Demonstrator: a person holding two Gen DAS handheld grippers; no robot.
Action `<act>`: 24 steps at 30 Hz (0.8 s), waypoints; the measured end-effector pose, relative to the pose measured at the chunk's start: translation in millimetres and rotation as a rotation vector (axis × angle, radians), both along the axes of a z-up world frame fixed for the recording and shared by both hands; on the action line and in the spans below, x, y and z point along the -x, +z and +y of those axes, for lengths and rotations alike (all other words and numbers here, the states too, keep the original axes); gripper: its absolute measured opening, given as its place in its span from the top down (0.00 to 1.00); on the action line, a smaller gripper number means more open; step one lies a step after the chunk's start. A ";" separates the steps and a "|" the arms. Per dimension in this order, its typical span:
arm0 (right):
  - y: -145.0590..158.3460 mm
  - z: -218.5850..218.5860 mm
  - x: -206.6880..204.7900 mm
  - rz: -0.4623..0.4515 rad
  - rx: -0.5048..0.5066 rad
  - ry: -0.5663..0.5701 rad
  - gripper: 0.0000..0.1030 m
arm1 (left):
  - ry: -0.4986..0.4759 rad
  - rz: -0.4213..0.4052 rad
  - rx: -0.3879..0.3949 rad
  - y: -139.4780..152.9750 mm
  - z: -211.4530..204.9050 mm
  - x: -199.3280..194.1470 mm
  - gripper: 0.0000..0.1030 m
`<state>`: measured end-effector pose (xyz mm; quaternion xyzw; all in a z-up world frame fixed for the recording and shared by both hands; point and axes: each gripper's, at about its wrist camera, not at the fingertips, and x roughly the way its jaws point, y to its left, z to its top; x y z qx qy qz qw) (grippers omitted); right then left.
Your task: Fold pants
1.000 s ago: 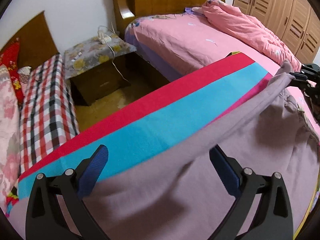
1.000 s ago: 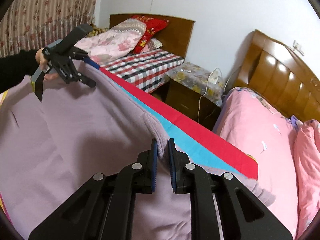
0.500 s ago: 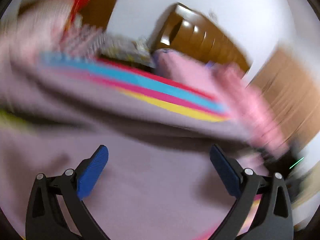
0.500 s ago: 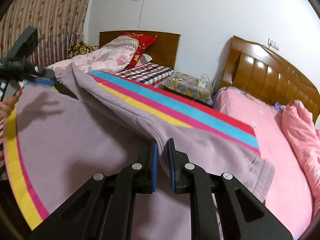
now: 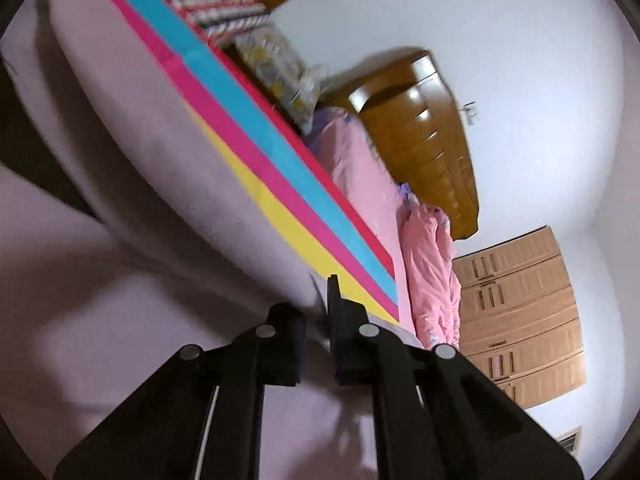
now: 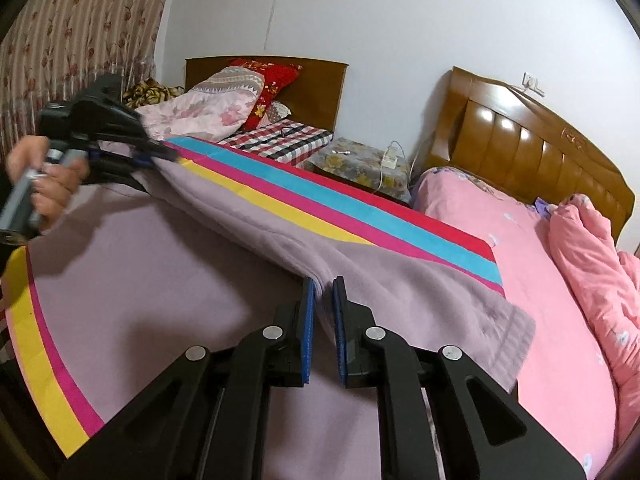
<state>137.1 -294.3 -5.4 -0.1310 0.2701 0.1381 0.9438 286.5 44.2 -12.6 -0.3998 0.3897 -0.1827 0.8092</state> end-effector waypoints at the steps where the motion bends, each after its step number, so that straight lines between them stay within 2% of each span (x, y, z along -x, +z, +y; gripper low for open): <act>1: 0.2 -6.5 2.6 -0.003 -0.010 -0.015 0.91 | 0.021 -0.043 -0.052 10.6 1.3 20.3 0.96; 3: -4.3 -25.8 7.4 0.030 -0.075 -0.042 0.91 | 0.040 -0.120 -0.108 24.8 2.3 55.8 1.00; 4: -10.1 -37.8 12.1 0.053 -0.122 -0.066 0.90 | 0.039 -0.146 -0.167 30.6 -1.4 72.8 1.00; 5: -16.1 -47.1 16.0 0.078 -0.172 -0.088 0.88 | 0.032 -0.148 -0.220 30.0 -5.2 81.2 1.00; 7: -30.0 -62.0 28.1 0.131 -0.268 -0.138 0.86 | 0.022 -0.119 -0.276 13.2 -6.0 80.6 1.00; 8: -34.8 -66.9 35.2 0.147 -0.303 -0.173 0.83 | 0.029 -0.088 -0.277 2.6 -5.6 75.2 1.00; 10: -39.7 -70.1 51.0 0.169 -0.371 -0.215 0.62 | 0.031 -0.004 -0.208 -26.8 7.0 70.9 1.00; 11: -39.8 -69.6 58.9 0.170 -0.403 -0.222 0.27 | 0.034 0.022 -0.193 -36.1 7.9 67.3 0.96; 12: -38.1 -69.3 65.5 0.163 -0.433 -0.234 0.12 | 0.035 0.045 -0.181 -43.5 5.7 63.2 0.87; 13: -35.7 -68.6 69.1 0.155 -0.466 -0.224 0.12 | 0.032 0.047 -0.166 -47.7 6.1 61.1 0.80; 15: -32.5 -66.9 67.4 0.166 -0.483 -0.214 0.21 | 0.014 0.040 -0.142 -51.1 0.8 60.2 0.71; 16: -30.5 -67.5 63.7 0.170 -0.472 -0.230 0.21 | 0.008 0.036 -0.142 -52.5 -1.7 62.7 0.61; 17: -28.9 -69.8 59.4 0.173 -0.469 -0.250 0.24 | 0.004 0.030 -0.148 -52.6 -3.4 65.0 0.55; 18: -29.3 -74.9 49.6 0.198 -0.505 -0.271 0.25 | 0.004 0.026 -0.155 -53.1 -4.4 65.5 0.46; 21: -32.0 -74.2 30.7 0.273 -0.641 -0.251 0.40 | 0.008 0.028 -0.182 -60.0 -2.6 73.4 0.43; 23: -36.2 -55.1 21.1 0.310 -0.680 -0.202 0.45 | 0.005 0.017 -0.174 -63.7 3.6 76.2 0.43; 24: -38.7 -40.8 14.6 0.331 -0.663 -0.182 0.49 | 0.005 0.015 -0.177 -64.0 4.5 77.2 0.42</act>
